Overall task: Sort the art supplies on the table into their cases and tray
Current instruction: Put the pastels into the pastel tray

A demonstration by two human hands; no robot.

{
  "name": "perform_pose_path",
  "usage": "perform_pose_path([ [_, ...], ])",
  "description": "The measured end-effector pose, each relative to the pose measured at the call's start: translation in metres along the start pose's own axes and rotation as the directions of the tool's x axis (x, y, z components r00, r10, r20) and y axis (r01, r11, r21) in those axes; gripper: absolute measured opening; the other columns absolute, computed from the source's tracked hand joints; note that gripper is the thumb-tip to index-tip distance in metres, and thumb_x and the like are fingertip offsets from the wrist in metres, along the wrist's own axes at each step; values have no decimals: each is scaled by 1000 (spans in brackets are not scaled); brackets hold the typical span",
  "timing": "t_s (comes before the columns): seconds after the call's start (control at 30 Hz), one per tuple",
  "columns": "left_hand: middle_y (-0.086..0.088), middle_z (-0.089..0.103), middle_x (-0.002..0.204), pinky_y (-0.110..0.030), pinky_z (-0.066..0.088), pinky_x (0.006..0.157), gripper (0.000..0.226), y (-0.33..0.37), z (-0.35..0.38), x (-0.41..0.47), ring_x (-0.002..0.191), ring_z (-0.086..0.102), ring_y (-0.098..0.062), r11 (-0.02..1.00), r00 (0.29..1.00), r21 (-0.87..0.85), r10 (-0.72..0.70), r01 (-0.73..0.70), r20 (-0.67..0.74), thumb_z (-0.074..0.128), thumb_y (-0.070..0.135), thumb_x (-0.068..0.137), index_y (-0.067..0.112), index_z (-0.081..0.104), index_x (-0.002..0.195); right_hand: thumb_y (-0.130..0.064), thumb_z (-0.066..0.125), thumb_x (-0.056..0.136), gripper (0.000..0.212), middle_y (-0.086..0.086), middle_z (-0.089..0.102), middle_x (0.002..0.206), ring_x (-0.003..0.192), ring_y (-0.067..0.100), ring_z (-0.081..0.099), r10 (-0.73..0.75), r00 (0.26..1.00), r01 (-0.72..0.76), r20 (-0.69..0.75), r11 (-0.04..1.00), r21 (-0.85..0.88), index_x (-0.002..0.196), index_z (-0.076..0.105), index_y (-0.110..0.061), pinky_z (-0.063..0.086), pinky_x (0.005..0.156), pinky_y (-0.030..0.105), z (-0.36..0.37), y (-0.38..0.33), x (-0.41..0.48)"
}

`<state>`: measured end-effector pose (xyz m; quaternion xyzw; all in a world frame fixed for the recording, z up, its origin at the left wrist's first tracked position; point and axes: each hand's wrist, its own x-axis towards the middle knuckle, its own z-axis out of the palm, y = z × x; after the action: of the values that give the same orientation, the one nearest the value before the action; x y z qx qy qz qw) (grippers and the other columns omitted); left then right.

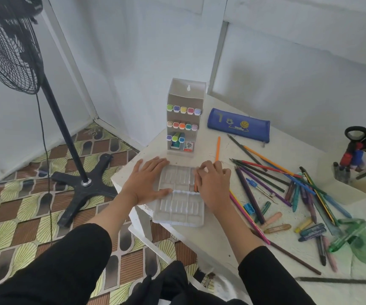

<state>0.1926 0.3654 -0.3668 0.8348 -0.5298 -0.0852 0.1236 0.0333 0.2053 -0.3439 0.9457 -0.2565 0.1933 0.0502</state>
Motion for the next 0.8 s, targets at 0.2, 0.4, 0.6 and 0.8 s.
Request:
perform_pose_path([
  [0.2, 9, 16, 158, -43, -8, 117, 95, 0, 0, -1, 146, 4, -9, 1000, 1000, 8, 6, -6, -9, 30, 79, 73, 28, 12, 151, -29, 62, 82, 14, -3, 64, 95, 83, 21, 56, -61, 996, 68, 68, 991, -119, 86, 72, -20, 38, 65, 36, -9, 1, -10],
  [0.4, 9, 16, 158, -42, -8, 117, 96, 1, -1, -1, 146, 5, -11, 1000, 1000, 11, 1, -1, -3, 28, 80, 72, 28, 12, 151, -32, 51, 89, 25, -5, 61, 118, 94, 21, 57, -63, 983, 71, 172, 997, -38, 101, 69, -20, 39, 70, 37, -13, 5, -12],
  [0.6, 9, 16, 158, -40, -10, 116, 102, 1, 0, 0, 146, 5, -11, 1000, 1000, -4, 2, -2, -6, 21, 88, 68, 29, 11, 151, -25, 56, 92, 26, -3, 59, 123, 110, 24, 52, 193, 972, -222, 134, 943, 248, 117, 64, -20, 38, 86, 44, -36, 44, -40],
  [0.8, 13, 15, 157, -42, -6, 118, 96, 0, 0, 0, 146, 3, -7, 1000, 1000, 0, -3, 3, -8, 26, 85, 69, 35, 11, 150, -4, 64, 84, 15, -1, 65, 98, 93, 21, 52, 397, 909, -415, 125, 842, 345, 87, 71, -17, 45, 77, 40, -53, 119, -86],
])
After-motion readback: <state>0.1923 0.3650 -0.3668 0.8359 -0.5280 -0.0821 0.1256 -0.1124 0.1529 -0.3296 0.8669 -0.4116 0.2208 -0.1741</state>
